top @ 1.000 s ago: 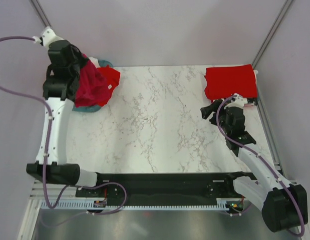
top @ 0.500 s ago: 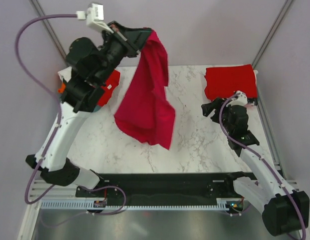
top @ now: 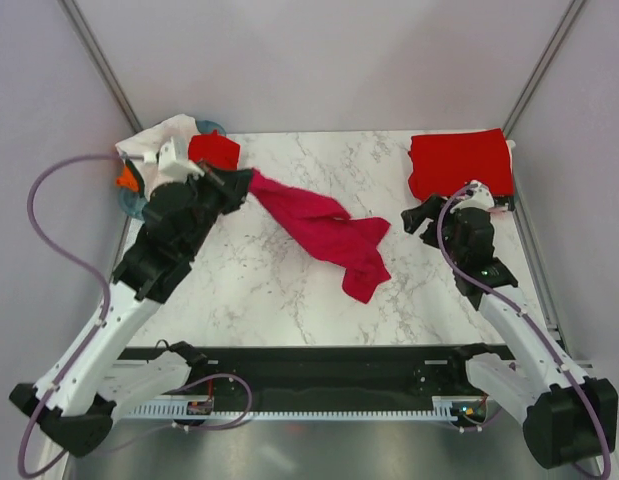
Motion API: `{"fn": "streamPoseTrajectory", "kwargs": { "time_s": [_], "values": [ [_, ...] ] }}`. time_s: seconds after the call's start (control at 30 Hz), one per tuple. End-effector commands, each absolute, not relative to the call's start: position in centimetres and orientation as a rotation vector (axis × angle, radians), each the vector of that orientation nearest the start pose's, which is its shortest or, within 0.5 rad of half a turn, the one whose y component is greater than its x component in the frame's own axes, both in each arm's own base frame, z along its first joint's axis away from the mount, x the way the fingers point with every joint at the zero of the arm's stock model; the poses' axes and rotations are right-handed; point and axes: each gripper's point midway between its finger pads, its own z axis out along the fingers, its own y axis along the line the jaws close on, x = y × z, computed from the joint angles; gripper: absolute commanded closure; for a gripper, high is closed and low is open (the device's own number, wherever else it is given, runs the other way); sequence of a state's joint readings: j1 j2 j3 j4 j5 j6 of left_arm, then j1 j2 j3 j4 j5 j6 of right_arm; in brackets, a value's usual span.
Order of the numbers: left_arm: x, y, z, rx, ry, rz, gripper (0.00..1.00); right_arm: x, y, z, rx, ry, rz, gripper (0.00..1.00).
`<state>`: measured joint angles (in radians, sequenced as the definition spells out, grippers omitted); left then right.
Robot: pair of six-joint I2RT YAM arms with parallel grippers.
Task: Fold and stack the t-shirts
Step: Move the tshirt to the center of the board, then flatten the tshirt out
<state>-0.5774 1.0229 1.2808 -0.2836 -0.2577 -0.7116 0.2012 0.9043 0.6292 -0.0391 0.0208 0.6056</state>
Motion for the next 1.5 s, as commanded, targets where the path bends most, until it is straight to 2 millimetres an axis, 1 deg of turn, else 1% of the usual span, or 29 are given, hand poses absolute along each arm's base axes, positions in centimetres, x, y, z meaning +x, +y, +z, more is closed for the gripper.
{"fn": "streamPoseTrajectory", "kwargs": {
  "time_s": [0.0, 0.03, 0.07, 0.1, 0.13, 0.17, 0.2, 0.27, 0.3, 0.33, 0.37, 0.4, 0.43, 0.47, 0.5, 0.53, 0.57, 0.6, 0.63, 0.67, 0.7, 0.73, 0.8, 0.93, 0.97, 1.17, 1.37, 1.4, 1.47],
  "values": [
    [30.2, -13.5, 33.4, -0.547, 1.687, -0.656, 0.98, 32.6, 9.2, 16.9, 0.452, 1.986, 0.541, 0.13],
    [29.8, -12.7, 31.2, -0.583, 1.713, -0.626, 0.98, 32.6, 9.7, 16.2, 0.466, 2.013, 0.57, 0.24],
    [29.3, -12.3, 29.1, -0.635, 1.738, -0.629, 0.98, 32.6, 9.9, 15.5, 0.474, 2.039, 0.575, 0.26],
    [28.2, -11.1, 25.3, -0.674, 1.794, -0.583, 0.98, 32.6, 10.2, 14.3, 0.472, 2.078, 0.581, 0.26],
    [27.7, -10.7, 23.6, -0.692, 1.816, -0.568, 0.98, 32.6, 10.6, 13.9, 0.469, 2.094, 0.599, 0.35],
    [27.2, -10.2, 22.3, -0.728, 1.827, -0.563, 0.98, 32.7, 10.7, 13.6, 0.468, 2.1, 0.606, 0.38],
    [26.2, -9.4, 19.9, -0.755, 1.859, -0.529, 0.98, 32.7, 11.0, 12.9, 0.458, 2.117, 0.611, 0.38],
    [25.4, -8.5, 17.8, -0.786, 1.871, -0.493, 0.98, 32.9, 11.7, 12.9, 0.403, 2.1, 0.647, 0.39],
    [25.1, -8.2, 17.9, -0.789, 1.855, -0.497, 0.98, 33.0, 12.0, 12.6, 0.391, 2.106, 0.651, 0.39],
    [24.7, -7.5, 17.5, -0.8, 1.857, -0.463, 0.98, 33.1, 12.3, 12.5, 0.368, 2.109, 0.659, 0.46],
    [24.5, -7.3, 17.1, -0.807, 1.86, -0.449, 0.98, 33.4, 13.2, 13.2, 0.311, 2.098, 0.676, 0.46],
    [24.4, -7.0, 17.1, -0.811, 1.856, -0.437, 0.98, 33.6, 13.6, 12.4, 0.303, 2.128, 0.664, 0.46],
    [24.2, -6.6, 17.1, -0.816, 1.851, -0.419, 0.98, 33.9, 14.1, 12.3, 0.281, 2.139, 0.659, 0.46],
    [24.1, -6.4, 17.0, -0.816, 1.854, -0.405, 0.98, 34.4, 15.2, 13.0, 0.241, 2.136, 0.666, 0.45],
    [24.0, -6.2, 17.1, -0.816, 1.85, -0.398, 0.98, 35.0, 15.5, 11.5, 0.227, 2.185, 0.624, 0.44],
    [24.0, -5.8, 17.1, -0.823, 1.842, -0.379, 0.98, 35.4, 16.0, 11.3, 0.21, 2.204, 0.61, 0.47],
    [24.0, -5.7, 17.0, -0.823, 1.847, -0.366, 0.98, 36.2, 17.3, 10.6, 0.177, 2.25, 0.588, 0.46],
    [24.0, -5.5, 17.0, -0.828, 1.844, -0.353, 0.98, 37.0, 17.6, 10.6, 0.157, 2.249, 0.554, 0.44],
    [24.0, -5.2, 17.0, -0.834, 1.839, -0.333, 0.98, 37.2, 17.9, 10.0, 0.145, 2.281, 0.531, 0.41],
    [23.9, -5.1, 16.9, -0.833, 1.842, -0.323, 0.98, 38.1, 18.9, 9.7, 0.126, 2.296, 0.523, 0.4],
    [24.0, -4.9, 16.8, -0.832, 1.845, -0.311, 0.98, 38.6, 19.2, 9.4, 0.126, 2.302, 0.517, 0.38],
    [24.0, -4.8, 16.8, -0.83, 1.843, -0.3, 0.98, 39.1, 19.3, 9.2, 0.129, 2.305, 0.503, 0.34],
    [24.0, -4.7, 16.9, -0.814, 1.853, -0.281, 0.98, 40.7, 19.8, 8.8, 0.137, 2.314, 0.492, 0.33],
    [24.0, -4.6, 16.9, -0.782, 1.869, -0.256, 0.98, 42.7, 21.0, 7.7, 0.128, 2.333, 0.485, 0.42],
    [24.0, -4.6, 16.9, -0.778, 1.872, -0.247, 0.98, 43.4, 21.3, 7.2, 0.128, 2.343, 0.481, 0.42],
    [24.2, -4.7, 16.8, -0.763, 1.889, -0.234, 0.98, 45.9, 22.5, 5.5, 0.147, 2.365, 0.473, 0.43],
    [24.5, -5.0, 16.6, -0.724, 1.927, -0.206, 0.98, 48.1, 21.9, 3.7, 0.2, 2.357, 0.377, 0.45],
    [24.5, -5.0, 16.5, -0.72, 1.932, -0.199, 0.98, 48.3, 22.0, 3.4, 0.198, 2.36, 0.374, 0.46],
    [24.5, -4.9, 16.2, -0.709, 1.942, -0.181, 0.98, 48.9, 22.4, 3.1, 0.192, 2.361, 0.38, 0.56]
  ]
}}
